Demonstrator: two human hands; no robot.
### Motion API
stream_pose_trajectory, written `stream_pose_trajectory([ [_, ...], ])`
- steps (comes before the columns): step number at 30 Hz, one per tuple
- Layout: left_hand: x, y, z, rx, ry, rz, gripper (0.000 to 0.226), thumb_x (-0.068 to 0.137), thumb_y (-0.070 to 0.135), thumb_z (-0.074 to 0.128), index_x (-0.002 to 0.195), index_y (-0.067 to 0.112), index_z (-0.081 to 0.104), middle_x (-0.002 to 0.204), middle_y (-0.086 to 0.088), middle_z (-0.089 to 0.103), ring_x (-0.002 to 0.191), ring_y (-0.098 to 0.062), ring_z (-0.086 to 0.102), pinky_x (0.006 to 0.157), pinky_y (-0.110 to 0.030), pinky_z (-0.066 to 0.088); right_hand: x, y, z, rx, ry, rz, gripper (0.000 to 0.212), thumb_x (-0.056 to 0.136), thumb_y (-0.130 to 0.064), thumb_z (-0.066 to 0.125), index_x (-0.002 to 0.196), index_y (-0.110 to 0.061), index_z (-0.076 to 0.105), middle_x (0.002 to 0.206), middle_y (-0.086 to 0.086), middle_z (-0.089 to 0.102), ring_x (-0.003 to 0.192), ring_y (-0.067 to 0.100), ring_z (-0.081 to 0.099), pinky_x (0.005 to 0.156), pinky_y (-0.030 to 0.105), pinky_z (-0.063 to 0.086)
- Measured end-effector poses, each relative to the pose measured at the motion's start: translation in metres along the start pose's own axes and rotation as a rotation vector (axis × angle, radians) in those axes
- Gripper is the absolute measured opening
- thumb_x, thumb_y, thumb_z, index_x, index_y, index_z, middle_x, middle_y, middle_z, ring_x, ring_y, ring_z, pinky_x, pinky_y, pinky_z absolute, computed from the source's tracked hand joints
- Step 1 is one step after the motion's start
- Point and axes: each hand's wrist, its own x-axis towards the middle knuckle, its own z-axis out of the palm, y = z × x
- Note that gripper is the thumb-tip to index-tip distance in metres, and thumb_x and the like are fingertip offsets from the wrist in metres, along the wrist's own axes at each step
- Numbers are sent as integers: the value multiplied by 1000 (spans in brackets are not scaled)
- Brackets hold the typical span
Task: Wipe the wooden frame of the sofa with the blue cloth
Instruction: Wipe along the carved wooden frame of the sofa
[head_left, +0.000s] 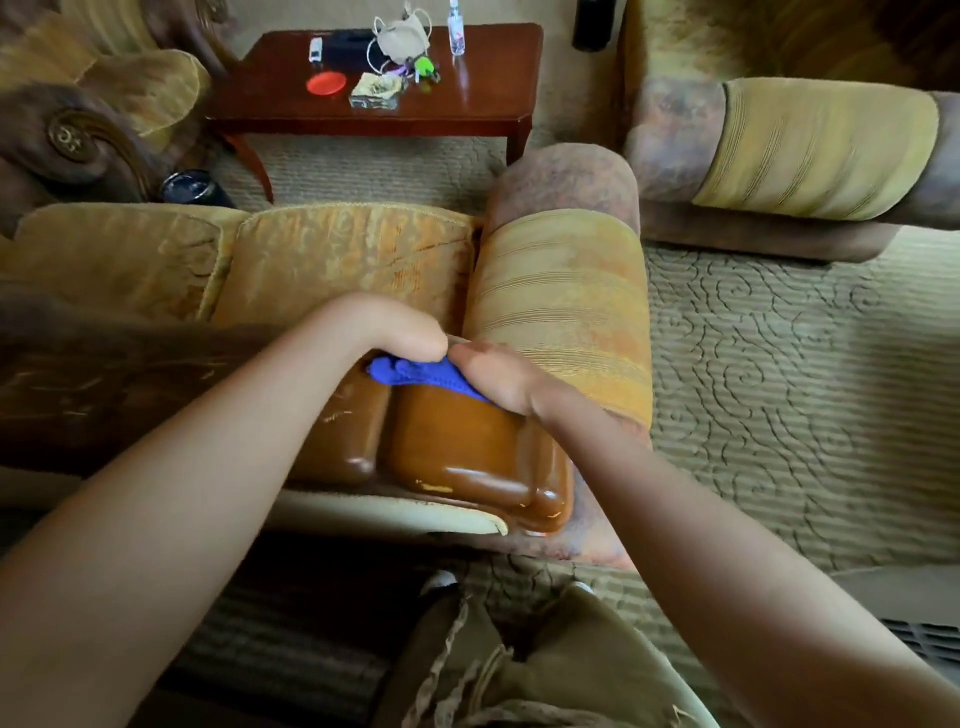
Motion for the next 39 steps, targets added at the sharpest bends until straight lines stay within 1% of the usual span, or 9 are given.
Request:
stream_pose_trajectory([
  [4, -18, 27, -8, 14, -40, 41, 24, 86, 6, 33, 65, 6, 44, 64, -10, 46, 54, -23, 43, 53, -28, 36, -3, 4, -9, 49, 2, 116, 21, 102, -29, 34, 92, -27, 52, 105, 0, 54, 95, 21, 49, 78, 21, 38],
  [8, -16, 54, -8, 139, -122, 143, 39, 93, 7, 31, 121, -9, 52, 79, -13, 50, 71, -26, 50, 70, -33, 40, -9, 20, -10, 115, 46, 207, 35, 97, -33, 41, 109, -10, 65, 110, 9, 67, 102, 27, 62, 95, 42, 48],
  [11, -22, 58, -14, 189, -144, 168, 42, 95, 6, 29, 130, -10, 45, 106, -20, 57, 76, -28, 47, 63, -30, 39, -11, 19, -8, 70, 83, 229, 39, 98, -34, 37, 116, -10, 62, 121, 12, 62, 108, 26, 58, 99, 41, 43],
  [14, -26, 52, -13, 196, -95, 205, 39, 94, 7, 29, 123, -7, 51, 119, -20, 55, 83, -28, 51, 71, -33, 42, -15, 22, -6, 133, 121, 243, 41, 95, -44, 40, 111, -15, 64, 113, 7, 65, 97, 19, 61, 89, 31, 47],
  [17, -25, 46, -5, 163, -6, 240, 29, 93, 4, 29, 88, 0, 57, 75, -9, 48, 59, -18, 37, 51, -27, 31, -21, 26, 1, 209, 223, 273, 45, 90, -52, 42, 106, -17, 66, 106, 4, 66, 95, 19, 62, 91, 34, 48],
  [20, -26, 39, 4, 166, 75, 281, 33, 94, 5, 29, 65, 11, 45, 66, -6, 42, 55, -17, 34, 49, -28, 28, -25, 26, 7, 227, 316, 274, 41, 91, -42, 40, 92, -8, 64, 99, 10, 64, 94, 25, 60, 89, 37, 47],
  [29, -28, 7, 2, 72, 111, 458, 34, 104, 25, 27, 83, 6, 45, 74, -7, 43, 62, -17, 34, 51, -25, 26, -41, 19, 31, 314, 607, 174, 29, 94, -25, 46, 76, -3, 54, 74, 5, 40, 59, 8, 32, 49, 14, 31],
  [35, -15, 12, 0, -23, -1, 385, 27, 94, 11, 31, 69, 14, 39, 72, -9, 42, 60, -20, 31, 59, -28, 31, -24, 17, 28, 337, 613, 296, 28, 89, -29, 46, 74, -10, 60, 82, 11, 62, 79, 24, 53, 76, 35, 46],
  [39, -24, 23, -1, -98, -31, 339, 41, 92, 12, 30, 127, 0, 48, 128, -25, 49, 103, -38, 54, 87, -42, 45, -19, 18, 26, 312, 631, 371, 29, 88, -30, 46, 79, -11, 65, 98, 13, 66, 94, 30, 60, 92, 42, 48],
])
